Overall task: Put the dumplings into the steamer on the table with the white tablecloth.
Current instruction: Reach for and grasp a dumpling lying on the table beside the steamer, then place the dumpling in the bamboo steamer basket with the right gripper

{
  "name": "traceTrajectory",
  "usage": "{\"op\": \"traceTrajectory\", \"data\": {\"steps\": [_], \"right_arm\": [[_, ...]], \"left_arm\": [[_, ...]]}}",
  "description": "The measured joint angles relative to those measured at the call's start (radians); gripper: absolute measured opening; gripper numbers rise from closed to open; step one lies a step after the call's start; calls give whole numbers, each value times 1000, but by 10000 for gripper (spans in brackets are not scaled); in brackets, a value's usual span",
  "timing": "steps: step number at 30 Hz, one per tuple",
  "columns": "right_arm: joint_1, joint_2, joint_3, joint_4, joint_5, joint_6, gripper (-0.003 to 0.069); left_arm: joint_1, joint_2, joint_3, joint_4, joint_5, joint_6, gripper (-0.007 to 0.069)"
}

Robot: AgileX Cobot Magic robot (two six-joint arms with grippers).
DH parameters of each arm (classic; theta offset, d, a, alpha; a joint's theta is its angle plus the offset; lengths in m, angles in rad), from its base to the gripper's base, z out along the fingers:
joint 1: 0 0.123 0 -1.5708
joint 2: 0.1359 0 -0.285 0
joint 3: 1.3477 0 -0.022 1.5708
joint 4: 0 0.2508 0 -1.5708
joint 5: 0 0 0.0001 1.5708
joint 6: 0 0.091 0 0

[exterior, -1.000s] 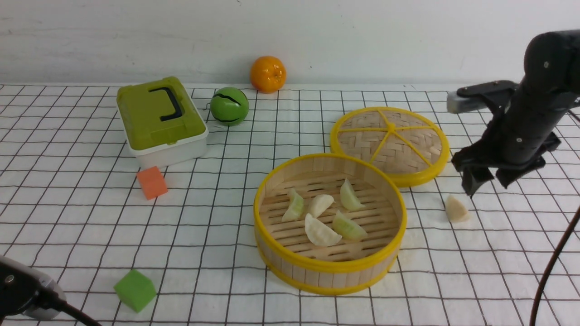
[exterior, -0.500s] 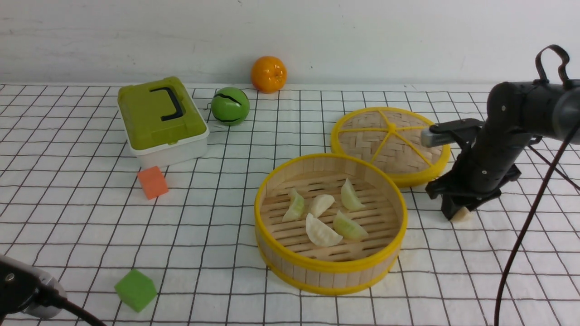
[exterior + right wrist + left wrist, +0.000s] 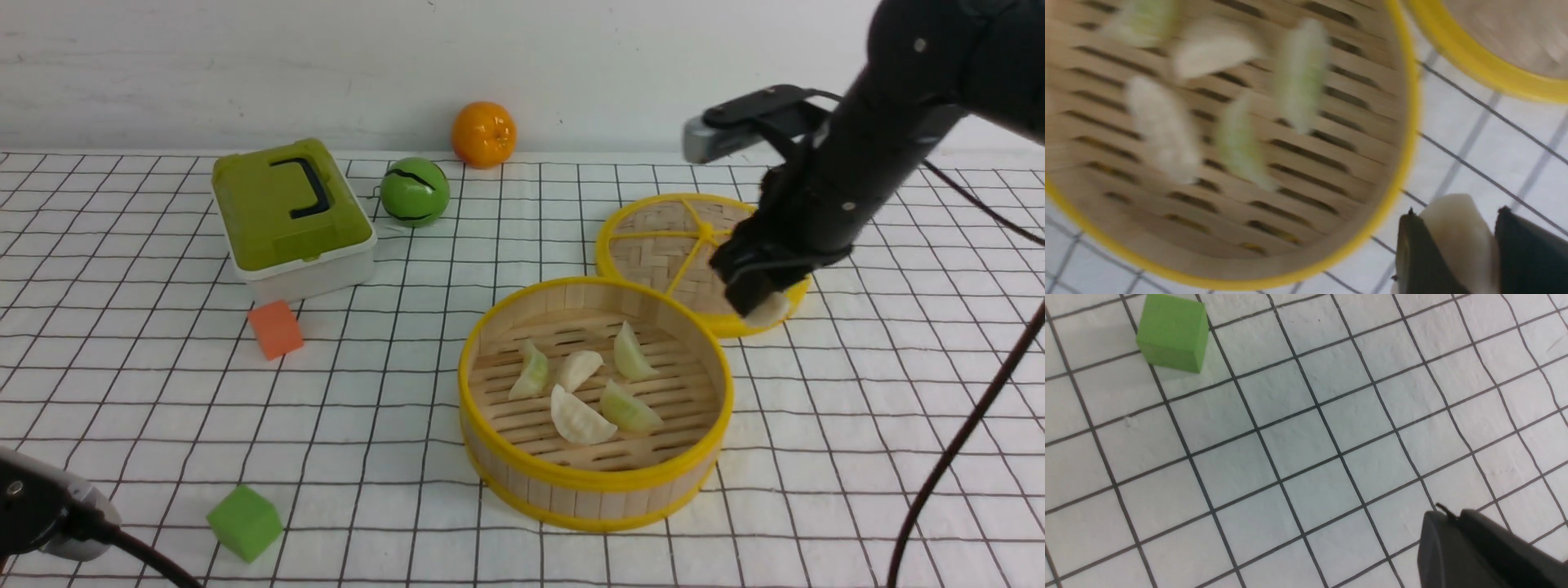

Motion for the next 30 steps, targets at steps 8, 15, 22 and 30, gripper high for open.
{"op": "traceTrajectory", "data": {"steps": [8,15,22,30], "right_arm": [[71,126,3,6,-31,-11,231],[70,187,5,3,-30,0,363],[70,149,-24,3,95,51,466],[70,-156,81,39,115,13,144]], "left_arm": [[0,0,0,3,4,0,45],[0,0,0,3,28,0,53],[0,0,0,3,28,0,62],[0,0,0,3,28,0,72]]}}
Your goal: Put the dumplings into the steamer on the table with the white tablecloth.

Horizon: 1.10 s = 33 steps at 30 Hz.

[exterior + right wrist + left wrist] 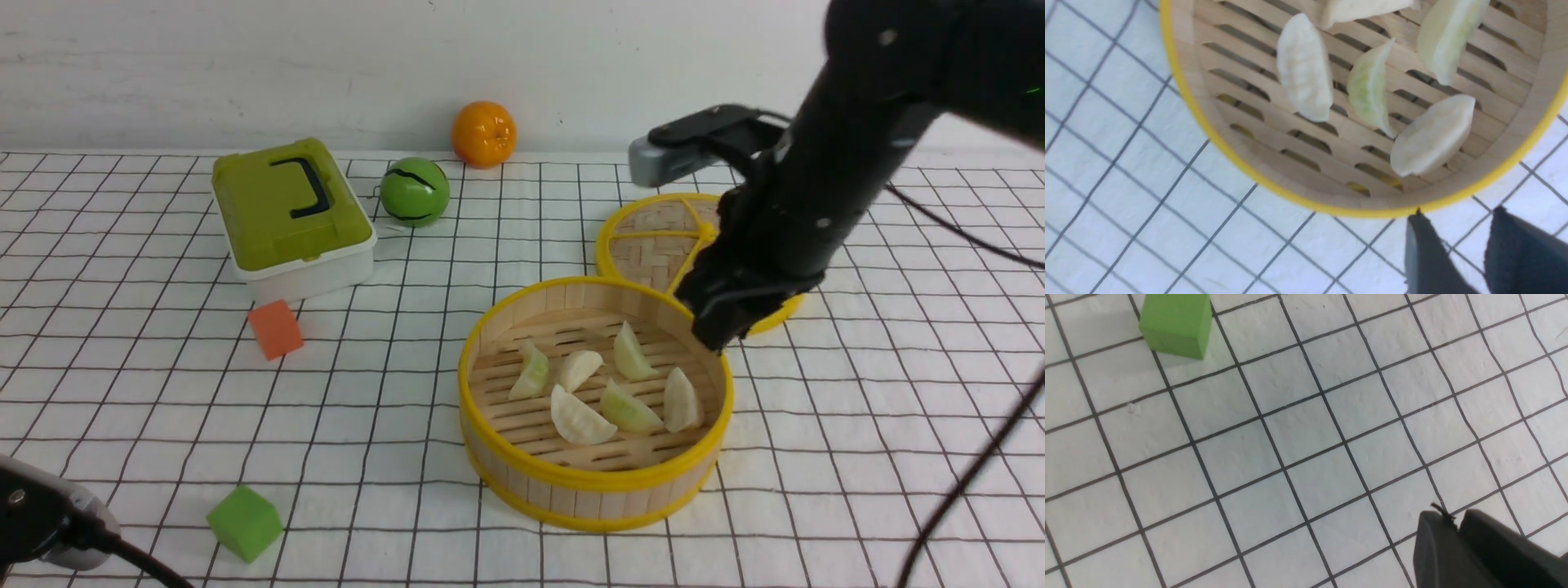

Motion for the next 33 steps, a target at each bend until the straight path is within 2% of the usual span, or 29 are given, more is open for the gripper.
{"op": "traceTrajectory", "data": {"steps": [2,4,12,15,27,31,33], "right_arm": [[0,-114,77,7,5,-9,29],[0,-209,148,12,1,-13,-14],[0,-589,439,12,-170,-16,-22],[0,-677,488,12,-181,-17,-22],[0,-900,513,12,-67,-17,-18],[0,-931,513,12,-73,-1,-17],[0,-952,535,11,-144,2,-23]], "left_arm": [[0,0,0,0,0,0,72],[0,0,0,0,0,0,72],[0,0,0,0,0,0,76],[0,0,0,0,0,0,78],[0,0,0,0,0,0,91],[0,0,0,0,0,0,92],[0,0,0,0,0,0,93]]}}
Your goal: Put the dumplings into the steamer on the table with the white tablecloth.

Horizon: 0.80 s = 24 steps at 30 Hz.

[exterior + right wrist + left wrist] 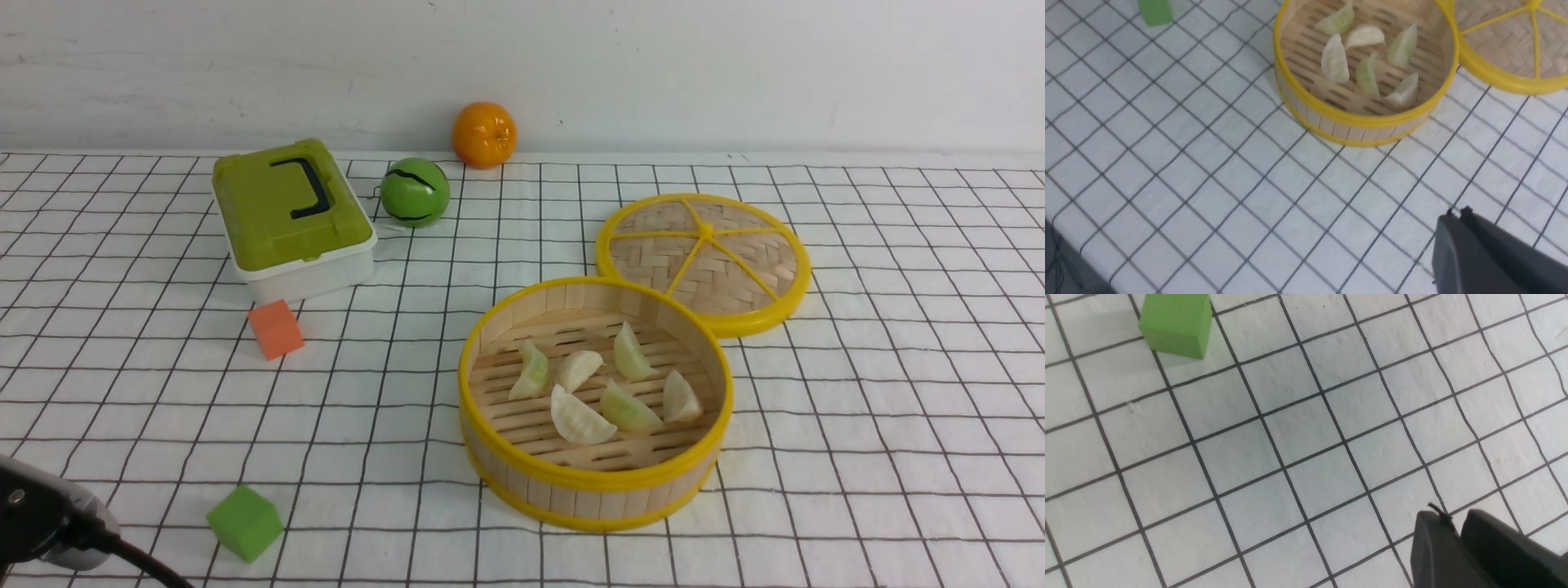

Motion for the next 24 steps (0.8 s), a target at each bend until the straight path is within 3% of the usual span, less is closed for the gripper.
{"op": "traceTrajectory", "data": {"steps": [1,8,9,11,20,24], "right_arm": [[0,-4,8,0,-22,0,-24],[-17,-186,371,-58,-620,46,-24],[-60,-266,503,-76,-769,99,-24],[-118,-350,627,-98,-884,162,-24],[-382,-699,1027,-225,-948,417,-24],[-406,-775,1105,-244,-911,443,-24]], "left_arm": [[0,0,0,0,0,0,94],[0,0,0,3,0,0,101],[0,0,0,3,0,0,103],[0,0,0,4,0,0,103],[0,0,0,4,0,0,108],[0,0,0,4,1,0,111]]}}
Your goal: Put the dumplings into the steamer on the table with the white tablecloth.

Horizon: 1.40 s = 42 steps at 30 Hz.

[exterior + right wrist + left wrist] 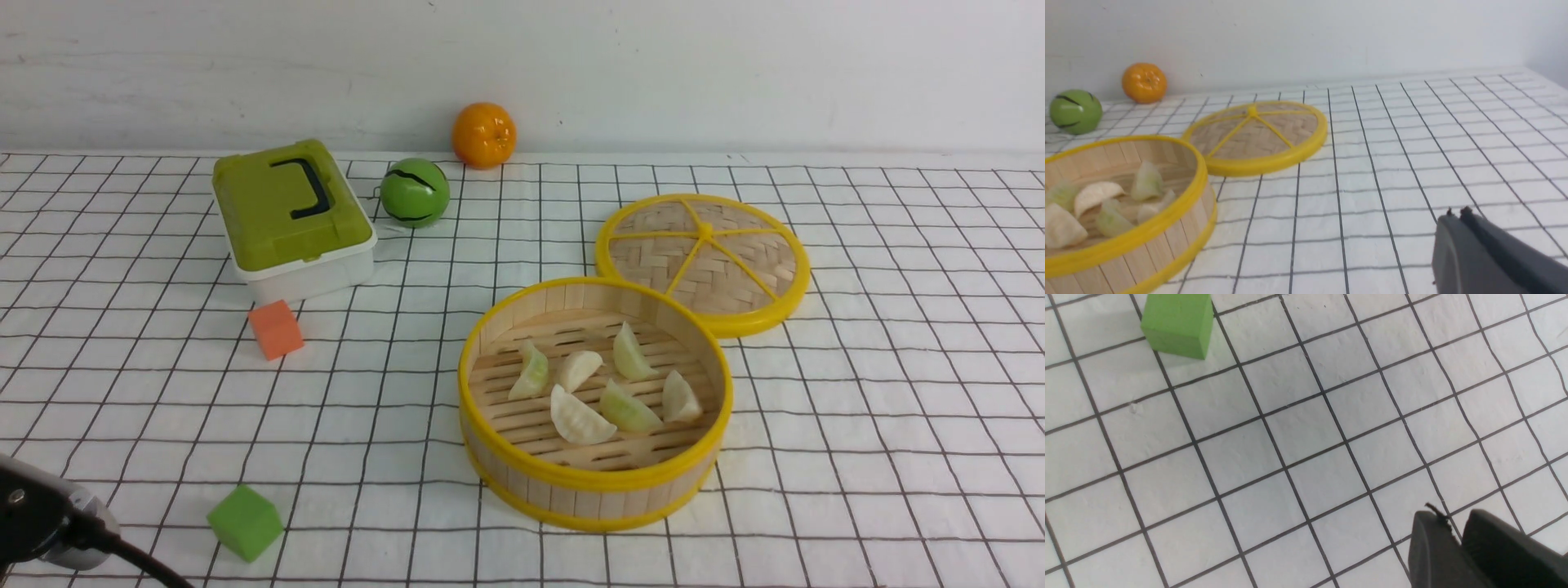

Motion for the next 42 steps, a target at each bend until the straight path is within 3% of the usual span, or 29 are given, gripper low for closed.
{"op": "traceTrajectory", "data": {"steps": [13,42], "right_arm": [[-3,-12,4,-21,214,3,-24],[-8,-12,3,-24,219,3,-10]], "left_arm": [[0,0,0,3,-1,0,122],[0,0,0,5,-1,0,149]]}}
